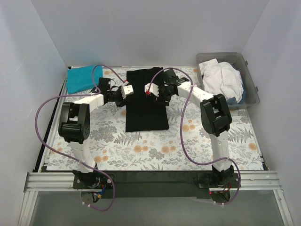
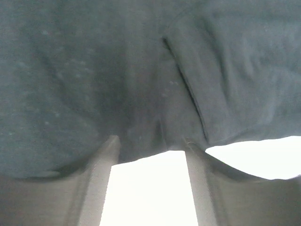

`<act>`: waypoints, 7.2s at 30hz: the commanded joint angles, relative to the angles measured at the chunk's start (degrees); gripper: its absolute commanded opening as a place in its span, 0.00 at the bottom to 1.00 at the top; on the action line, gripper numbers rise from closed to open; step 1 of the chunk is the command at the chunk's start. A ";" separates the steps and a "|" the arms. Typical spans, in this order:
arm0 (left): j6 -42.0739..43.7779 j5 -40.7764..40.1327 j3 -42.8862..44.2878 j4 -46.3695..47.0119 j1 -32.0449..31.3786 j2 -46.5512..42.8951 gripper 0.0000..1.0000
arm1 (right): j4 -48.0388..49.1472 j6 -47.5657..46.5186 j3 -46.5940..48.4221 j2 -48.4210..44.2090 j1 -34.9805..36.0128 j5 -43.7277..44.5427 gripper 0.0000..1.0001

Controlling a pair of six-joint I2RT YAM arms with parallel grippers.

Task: Fold and stack the t-shirts
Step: Fold the tshirt

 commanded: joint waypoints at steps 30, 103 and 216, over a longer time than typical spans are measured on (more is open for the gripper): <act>1.59 -6.29 -35.54 1.33 -9.24 -32.79 0.46 | 8.66 4.57 -37.61 -24.31 13.11 6.37 0.45; -13.89 0.91 -3.10 -15.87 0.61 -3.06 0.00 | -22.28 -1.06 3.19 4.10 2.74 -11.46 0.01; -13.79 -14.90 -8.48 -7.81 -20.05 -23.74 0.00 | 1.81 48.87 -2.45 12.18 5.03 -34.59 0.22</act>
